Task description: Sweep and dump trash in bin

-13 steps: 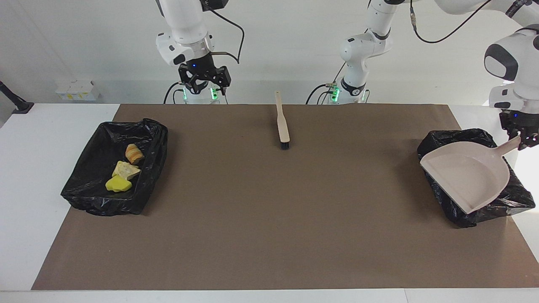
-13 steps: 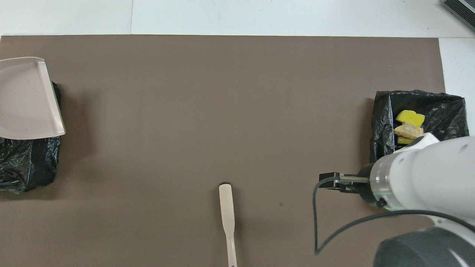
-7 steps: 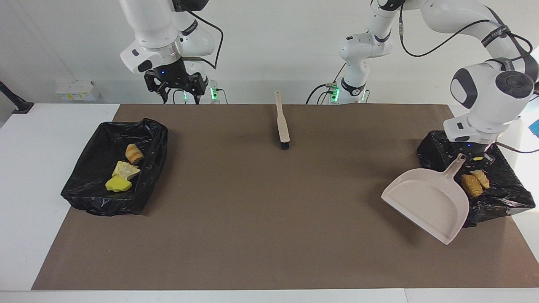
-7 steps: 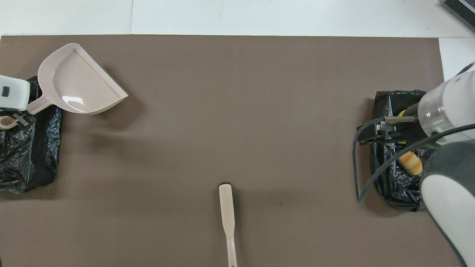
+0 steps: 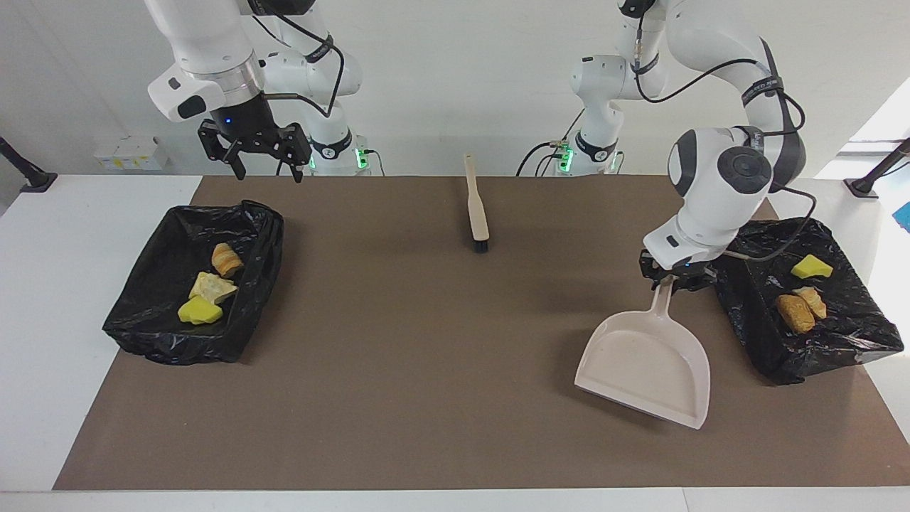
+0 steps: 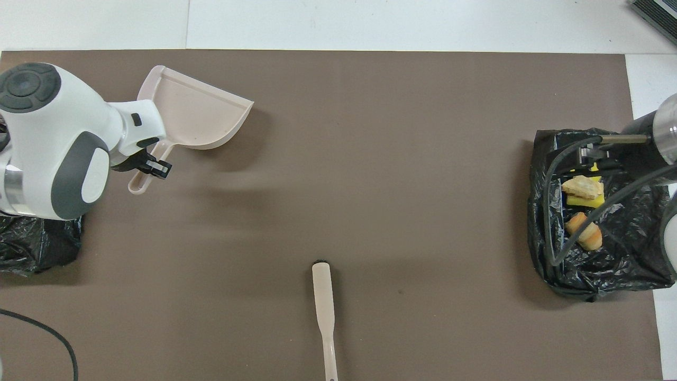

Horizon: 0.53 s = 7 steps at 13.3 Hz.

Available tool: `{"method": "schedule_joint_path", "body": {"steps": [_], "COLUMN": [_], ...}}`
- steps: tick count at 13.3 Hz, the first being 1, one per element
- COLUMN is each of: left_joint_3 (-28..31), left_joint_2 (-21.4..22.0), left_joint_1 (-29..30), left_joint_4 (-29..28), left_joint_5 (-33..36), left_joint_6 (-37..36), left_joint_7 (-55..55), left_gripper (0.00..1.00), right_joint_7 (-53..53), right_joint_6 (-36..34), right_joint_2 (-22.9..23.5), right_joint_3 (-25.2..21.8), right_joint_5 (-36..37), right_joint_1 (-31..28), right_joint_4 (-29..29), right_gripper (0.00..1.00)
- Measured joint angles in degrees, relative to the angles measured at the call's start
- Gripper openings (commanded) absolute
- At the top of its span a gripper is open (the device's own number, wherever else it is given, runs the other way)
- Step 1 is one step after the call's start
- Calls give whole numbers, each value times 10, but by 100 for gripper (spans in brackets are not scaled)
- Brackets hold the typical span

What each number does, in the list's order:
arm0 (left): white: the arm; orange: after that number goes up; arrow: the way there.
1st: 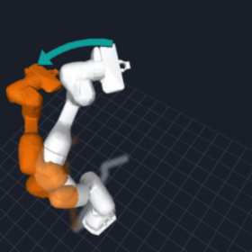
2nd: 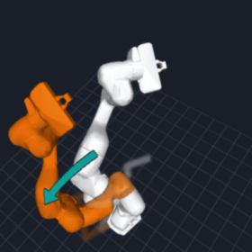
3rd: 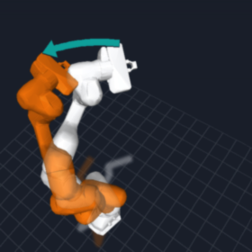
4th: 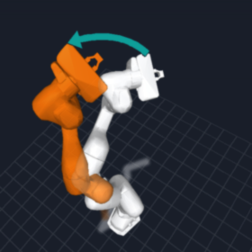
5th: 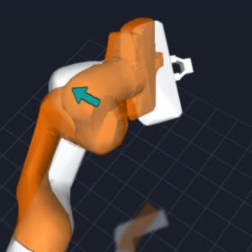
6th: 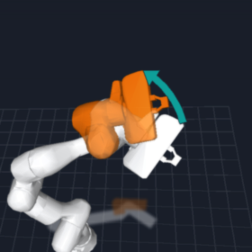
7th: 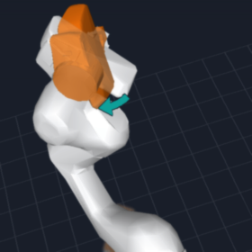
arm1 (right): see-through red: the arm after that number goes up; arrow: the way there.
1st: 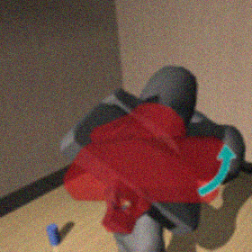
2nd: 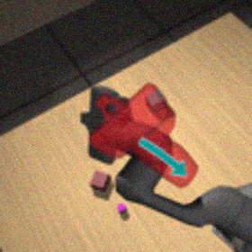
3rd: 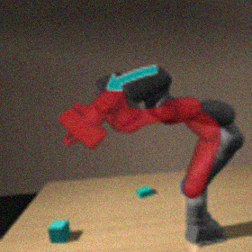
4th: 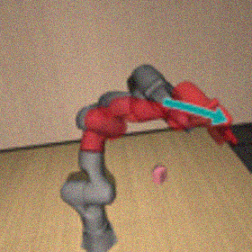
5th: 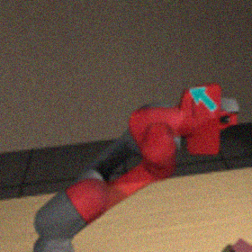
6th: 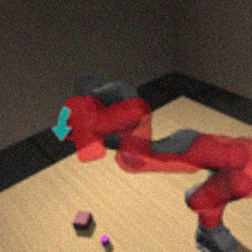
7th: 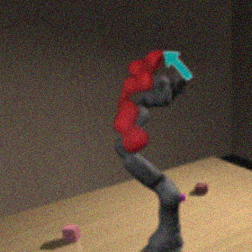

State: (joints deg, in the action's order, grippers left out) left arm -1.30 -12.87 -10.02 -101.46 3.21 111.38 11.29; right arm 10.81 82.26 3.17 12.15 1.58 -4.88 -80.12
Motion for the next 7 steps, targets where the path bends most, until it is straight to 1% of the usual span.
{"method": "schedule_joint_path", "body": {"steps": [3, 5, 7], "left_joint_3": [-2, -2, -1], "left_joint_2": [-5, -30, -61], "left_joint_1": [-85, -146, -197], "left_joint_4": [-1, -3, -3], "left_joint_5": [-16, -41, -47], "left_joint_6": [16, 56, 99], "left_joint_7": [-160, -258, -345], "left_gripper": [0, 0, 0], "right_joint_7": [-45, -60, -64], "right_joint_6": [3, 28, 56], "right_joint_2": [12, 12, 14], "right_joint_3": [0, 0, 0], "right_joint_5": [1, 0, 0], "right_joint_1": [-6, -20, -29], "right_joint_4": [15, 8, 0], "right_gripper": [100, 100, 100]}}
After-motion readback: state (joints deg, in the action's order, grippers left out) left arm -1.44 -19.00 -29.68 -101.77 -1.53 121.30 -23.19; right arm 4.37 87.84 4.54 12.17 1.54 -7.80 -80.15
